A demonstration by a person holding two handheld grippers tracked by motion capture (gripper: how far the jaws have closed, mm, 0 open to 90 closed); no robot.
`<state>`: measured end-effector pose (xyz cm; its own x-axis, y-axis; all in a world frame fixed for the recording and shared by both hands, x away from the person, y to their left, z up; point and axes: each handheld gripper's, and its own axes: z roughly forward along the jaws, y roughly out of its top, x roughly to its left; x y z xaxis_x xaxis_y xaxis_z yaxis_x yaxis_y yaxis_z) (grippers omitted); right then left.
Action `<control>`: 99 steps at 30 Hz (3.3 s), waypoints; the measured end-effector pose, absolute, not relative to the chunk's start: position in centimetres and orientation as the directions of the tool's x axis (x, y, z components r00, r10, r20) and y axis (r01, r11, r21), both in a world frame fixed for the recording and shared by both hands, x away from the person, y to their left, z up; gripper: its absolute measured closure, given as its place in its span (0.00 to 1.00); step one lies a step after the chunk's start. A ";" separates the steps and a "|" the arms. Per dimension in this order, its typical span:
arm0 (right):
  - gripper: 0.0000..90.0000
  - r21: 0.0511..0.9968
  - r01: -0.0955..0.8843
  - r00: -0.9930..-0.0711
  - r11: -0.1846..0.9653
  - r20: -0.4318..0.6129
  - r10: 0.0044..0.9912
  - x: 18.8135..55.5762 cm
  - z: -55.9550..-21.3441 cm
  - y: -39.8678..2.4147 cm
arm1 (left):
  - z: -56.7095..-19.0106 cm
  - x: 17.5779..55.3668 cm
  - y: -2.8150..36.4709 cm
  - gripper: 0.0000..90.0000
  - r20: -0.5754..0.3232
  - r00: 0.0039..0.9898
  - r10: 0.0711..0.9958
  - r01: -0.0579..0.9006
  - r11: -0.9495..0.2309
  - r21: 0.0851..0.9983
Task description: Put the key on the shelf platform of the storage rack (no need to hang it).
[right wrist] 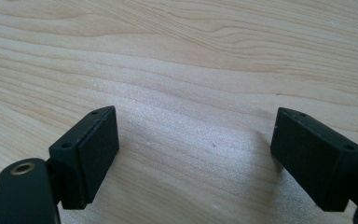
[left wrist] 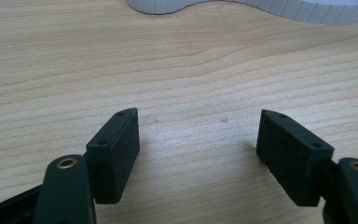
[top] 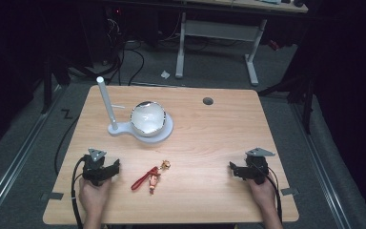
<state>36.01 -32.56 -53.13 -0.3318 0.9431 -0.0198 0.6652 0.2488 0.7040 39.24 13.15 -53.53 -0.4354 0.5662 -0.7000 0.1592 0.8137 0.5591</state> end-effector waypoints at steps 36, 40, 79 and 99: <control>0.17 0.705 0.664 -0.334 0.250 -0.020 0.942 36.0 -53.1 -32.6 | -53.6 39.2 13.1 0.29 -0.694 -0.431 0.577 0.174 0.808 0.564; 0.17 0.704 0.664 -0.335 0.251 -0.020 0.942 36.0 -53.1 -32.6 | -53.5 39.2 13.0 0.29 -0.699 -0.438 0.565 0.166 0.815 0.555; 0.17 0.705 0.664 -0.335 0.251 -0.020 0.942 36.0 -53.1 -32.6 | -51.1 38.1 11.9 0.31 -0.736 -0.367 0.569 0.217 0.821 0.527; 0.17 0.705 0.664 -0.335 0.251 -0.020 0.942 36.0 -53.1 -32.6 | -48.3 36.8 10.1 0.28 -0.776 -0.310 0.549 0.300 0.831 0.468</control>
